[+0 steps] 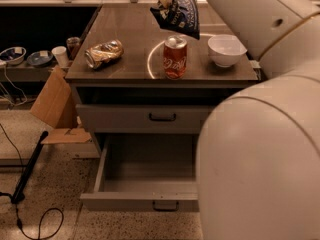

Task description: Place blue chip bag into middle drawer

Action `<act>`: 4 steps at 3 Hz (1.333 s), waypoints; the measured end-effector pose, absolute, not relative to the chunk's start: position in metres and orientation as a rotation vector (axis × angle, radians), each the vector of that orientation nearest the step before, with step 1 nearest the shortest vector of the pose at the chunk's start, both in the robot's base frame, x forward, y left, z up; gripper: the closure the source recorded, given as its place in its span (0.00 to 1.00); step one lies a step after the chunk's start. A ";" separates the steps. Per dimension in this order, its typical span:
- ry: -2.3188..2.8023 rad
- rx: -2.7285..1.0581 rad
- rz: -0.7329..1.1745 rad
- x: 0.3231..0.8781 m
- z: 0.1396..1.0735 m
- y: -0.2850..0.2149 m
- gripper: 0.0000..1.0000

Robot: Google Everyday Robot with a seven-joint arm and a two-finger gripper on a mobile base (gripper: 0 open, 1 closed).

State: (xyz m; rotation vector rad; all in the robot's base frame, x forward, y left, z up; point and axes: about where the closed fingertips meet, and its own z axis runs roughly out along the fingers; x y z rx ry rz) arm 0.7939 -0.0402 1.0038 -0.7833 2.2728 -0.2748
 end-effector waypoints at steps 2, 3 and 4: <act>2.105 -0.780 -0.114 0.759 1.040 -0.005 1.00; 2.051 -0.771 -0.063 0.753 1.052 0.004 1.00; 2.014 -0.775 0.002 0.744 1.060 0.012 1.00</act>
Offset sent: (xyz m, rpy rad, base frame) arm -0.0442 0.0417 0.0526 0.1762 -0.1937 0.0953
